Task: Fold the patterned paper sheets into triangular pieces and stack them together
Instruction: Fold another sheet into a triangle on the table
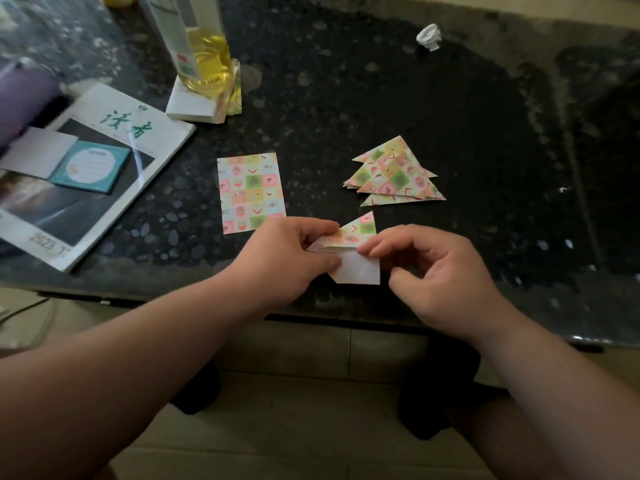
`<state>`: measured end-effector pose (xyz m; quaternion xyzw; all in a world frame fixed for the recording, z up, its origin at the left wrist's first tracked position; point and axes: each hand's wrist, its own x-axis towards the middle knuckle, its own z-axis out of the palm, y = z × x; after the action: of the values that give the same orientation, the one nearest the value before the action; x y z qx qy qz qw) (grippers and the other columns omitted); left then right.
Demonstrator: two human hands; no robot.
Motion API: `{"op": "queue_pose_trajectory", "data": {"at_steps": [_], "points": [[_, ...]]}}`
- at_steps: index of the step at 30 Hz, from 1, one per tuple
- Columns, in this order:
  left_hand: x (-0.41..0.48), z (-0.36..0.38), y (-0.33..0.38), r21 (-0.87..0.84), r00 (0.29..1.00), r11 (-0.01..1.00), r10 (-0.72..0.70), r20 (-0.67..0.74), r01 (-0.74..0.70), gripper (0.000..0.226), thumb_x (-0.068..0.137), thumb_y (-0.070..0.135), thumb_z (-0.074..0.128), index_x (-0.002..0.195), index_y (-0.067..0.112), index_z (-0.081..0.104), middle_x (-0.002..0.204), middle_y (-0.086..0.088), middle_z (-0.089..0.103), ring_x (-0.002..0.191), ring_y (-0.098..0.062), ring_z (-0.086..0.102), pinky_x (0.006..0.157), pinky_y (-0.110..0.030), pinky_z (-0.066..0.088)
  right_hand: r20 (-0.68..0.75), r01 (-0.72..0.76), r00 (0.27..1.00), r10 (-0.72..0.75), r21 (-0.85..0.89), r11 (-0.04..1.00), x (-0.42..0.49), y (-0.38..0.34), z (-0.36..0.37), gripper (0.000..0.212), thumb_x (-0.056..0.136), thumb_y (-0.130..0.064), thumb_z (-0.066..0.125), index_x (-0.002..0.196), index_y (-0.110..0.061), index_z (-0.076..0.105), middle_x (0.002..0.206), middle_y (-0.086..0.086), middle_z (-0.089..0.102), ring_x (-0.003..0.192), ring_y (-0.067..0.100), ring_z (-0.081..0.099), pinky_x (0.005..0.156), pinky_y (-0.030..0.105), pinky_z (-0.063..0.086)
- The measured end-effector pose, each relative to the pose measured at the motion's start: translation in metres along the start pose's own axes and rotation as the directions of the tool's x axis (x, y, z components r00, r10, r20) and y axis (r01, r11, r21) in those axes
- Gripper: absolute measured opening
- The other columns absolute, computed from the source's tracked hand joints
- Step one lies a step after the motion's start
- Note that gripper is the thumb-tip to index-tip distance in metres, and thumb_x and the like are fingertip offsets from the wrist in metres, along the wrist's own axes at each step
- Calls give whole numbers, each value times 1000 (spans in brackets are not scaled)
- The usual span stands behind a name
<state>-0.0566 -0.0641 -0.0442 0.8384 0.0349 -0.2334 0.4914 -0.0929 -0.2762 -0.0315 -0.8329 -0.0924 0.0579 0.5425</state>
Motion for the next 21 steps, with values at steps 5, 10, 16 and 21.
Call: {"op": "queue_pose_trajectory", "data": {"at_steps": [5,10,16,21], "points": [[6,3,-6,-210,998,976,-61,-24,55,34,90,15,77,123,27,74,109,12,77,99,-5,72,97,-30,57,41,-49,998,49,0,999,-1,0,0,34,85,14,66,97,-14,82,98,-7,78,97,6,72,84,17,57],[5,-2,5,-152,990,983,-115,-85,101,18,102,36,61,98,30,77,78,13,76,72,-3,72,64,-18,57,61,-74,996,72,33,997,0,0,0,39,86,15,65,99,-18,81,102,-8,78,102,6,72,86,18,57],[7,-8,13,-155,988,979,-144,-62,133,11,105,28,56,112,21,60,82,-3,76,63,-17,75,57,-29,59,92,-32,995,38,-63,998,4,13,5,40,84,14,71,109,-18,73,118,-7,69,114,6,66,95,20,55],[4,-11,10,66,991,991,-110,-79,116,14,103,32,59,104,32,45,63,3,72,46,-7,64,43,-20,46,35,76,997,-69,-307,949,9,26,11,16,87,-2,77,95,-15,79,98,-10,72,98,3,66,86,21,54]]}}
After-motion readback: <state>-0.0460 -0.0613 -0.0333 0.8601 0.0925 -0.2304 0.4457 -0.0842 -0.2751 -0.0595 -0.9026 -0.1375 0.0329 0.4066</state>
